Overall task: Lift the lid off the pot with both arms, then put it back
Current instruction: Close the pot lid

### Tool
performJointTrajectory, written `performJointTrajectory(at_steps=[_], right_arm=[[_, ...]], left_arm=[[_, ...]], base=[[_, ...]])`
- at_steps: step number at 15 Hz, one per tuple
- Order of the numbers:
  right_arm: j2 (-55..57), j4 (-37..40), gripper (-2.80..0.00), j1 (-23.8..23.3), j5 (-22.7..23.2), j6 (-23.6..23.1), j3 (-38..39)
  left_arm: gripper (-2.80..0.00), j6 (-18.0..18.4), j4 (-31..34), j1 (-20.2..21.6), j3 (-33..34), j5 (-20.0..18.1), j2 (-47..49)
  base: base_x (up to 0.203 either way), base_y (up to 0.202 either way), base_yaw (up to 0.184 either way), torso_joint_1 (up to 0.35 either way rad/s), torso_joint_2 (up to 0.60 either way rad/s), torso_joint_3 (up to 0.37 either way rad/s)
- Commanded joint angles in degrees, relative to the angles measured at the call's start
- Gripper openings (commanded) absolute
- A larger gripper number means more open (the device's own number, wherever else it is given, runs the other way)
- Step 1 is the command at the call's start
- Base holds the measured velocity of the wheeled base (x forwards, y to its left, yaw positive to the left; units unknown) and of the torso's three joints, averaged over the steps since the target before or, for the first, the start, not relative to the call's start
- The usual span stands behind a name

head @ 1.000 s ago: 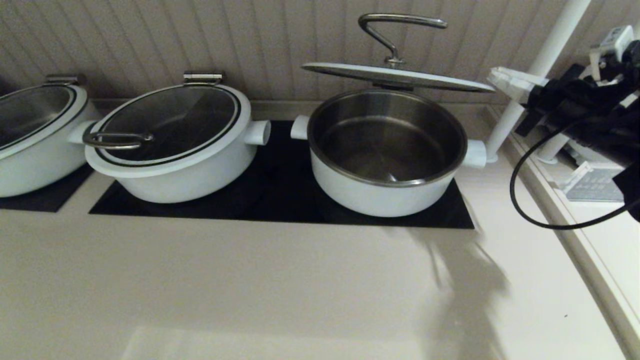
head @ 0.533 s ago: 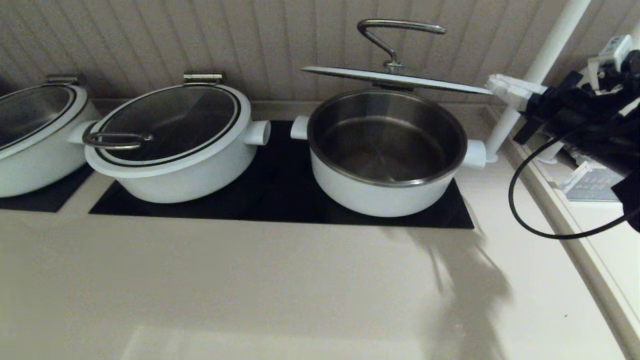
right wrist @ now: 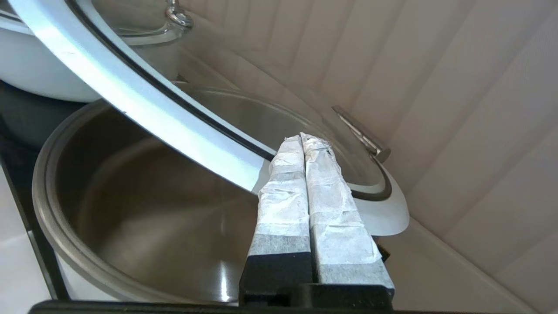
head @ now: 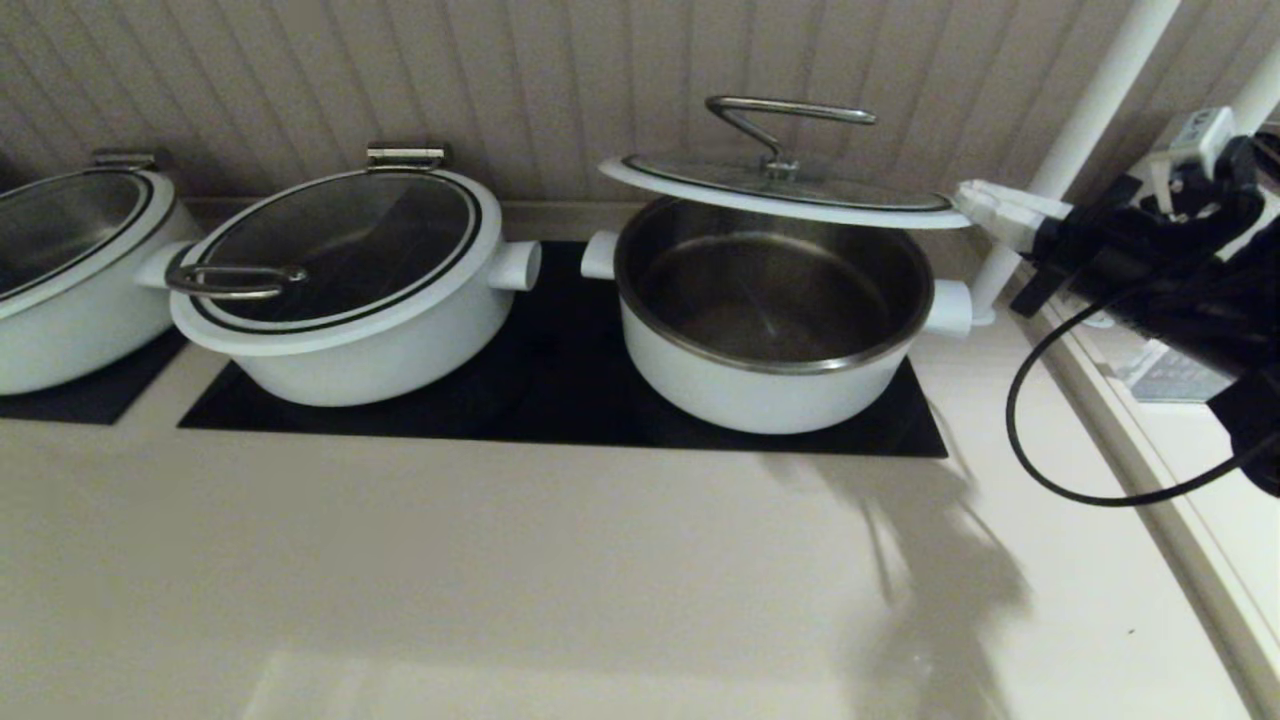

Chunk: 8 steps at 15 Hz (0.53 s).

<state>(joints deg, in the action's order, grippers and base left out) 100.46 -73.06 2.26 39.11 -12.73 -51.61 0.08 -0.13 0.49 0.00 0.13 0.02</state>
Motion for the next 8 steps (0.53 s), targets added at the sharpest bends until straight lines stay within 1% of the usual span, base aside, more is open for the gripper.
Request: performJointTrajectory(at_steps=[1,4,8], right_arm=[[0.61,-0.34,-2.80,0.03,0.26,-0.11,0.40],[0.78,-1.02,-2.80,0.12,0.35,-0.12,2.57],[2.26,-1.12,-2.80,0.12,0.35,-0.28,2.66]], left_arm=[[-2.80,0.00,-0.04,0.04,0.00,0.04,-0.02],[-2.80,-0.07,-0.04,0.04,0.00,0.03,-0.02],[-2.80,0.00,-0.04,0.04,0.00,0.04,-0.02]], base=[[0.000,0.000,0.000,0.000,0.00,0.000],[0.000,0.000,0.000,0.000,0.00,0.000],[0.000,0.000,0.000,0.000,0.00,0.000]])
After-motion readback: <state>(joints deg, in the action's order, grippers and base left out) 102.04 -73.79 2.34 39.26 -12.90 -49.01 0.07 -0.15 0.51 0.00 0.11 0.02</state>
